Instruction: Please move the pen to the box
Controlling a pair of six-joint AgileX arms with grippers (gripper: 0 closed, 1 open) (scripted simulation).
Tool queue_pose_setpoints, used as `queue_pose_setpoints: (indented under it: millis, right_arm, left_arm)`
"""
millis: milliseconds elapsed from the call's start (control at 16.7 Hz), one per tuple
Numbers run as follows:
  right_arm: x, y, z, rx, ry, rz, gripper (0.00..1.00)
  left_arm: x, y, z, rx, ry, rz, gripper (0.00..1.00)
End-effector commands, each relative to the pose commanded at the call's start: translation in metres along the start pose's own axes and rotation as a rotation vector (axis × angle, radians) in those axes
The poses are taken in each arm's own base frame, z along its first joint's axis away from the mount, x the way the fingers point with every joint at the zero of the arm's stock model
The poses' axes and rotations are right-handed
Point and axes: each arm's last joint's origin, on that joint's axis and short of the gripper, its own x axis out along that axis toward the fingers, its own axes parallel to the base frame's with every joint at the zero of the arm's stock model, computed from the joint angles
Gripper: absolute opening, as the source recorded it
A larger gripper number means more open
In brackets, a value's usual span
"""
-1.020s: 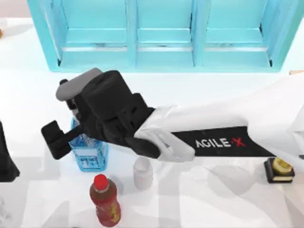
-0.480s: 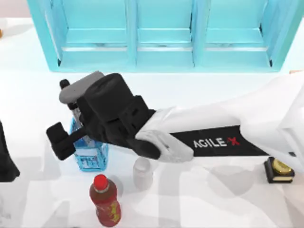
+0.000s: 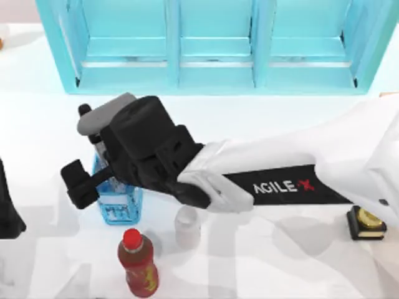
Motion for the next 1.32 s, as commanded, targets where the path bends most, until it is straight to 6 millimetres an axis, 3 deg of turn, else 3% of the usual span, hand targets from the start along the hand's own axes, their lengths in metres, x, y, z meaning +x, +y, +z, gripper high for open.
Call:
queue_pose_setpoints:
  millis: [120, 180, 840, 1080, 1320]
  right_arm:
    - [0.000, 0.000, 0.000, 0.000, 0.000, 0.000, 0.02]
    - [0.000, 0.000, 0.000, 0.000, 0.000, 0.000, 0.00]
    - [-0.009, -0.004, 0.009, -0.002, -0.001, 0.002, 0.00]
    - [-0.049, -0.033, 0.032, 0.012, 0.026, -0.027, 0.00]
    - [-0.109, -0.059, 0.055, 0.016, 0.047, -0.027, 0.00]
  left_arm:
    - [0.000, 0.000, 0.000, 0.000, 0.000, 0.000, 1.00]
    - [0.000, 0.000, 0.000, 0.000, 0.000, 0.000, 1.00]
    - [0.000, 0.000, 0.000, 0.000, 0.000, 0.000, 1.00]
    - [0.000, 0.000, 0.000, 0.000, 0.000, 0.000, 1.00]
    - [0.000, 0.000, 0.000, 0.000, 0.000, 0.000, 1.00]
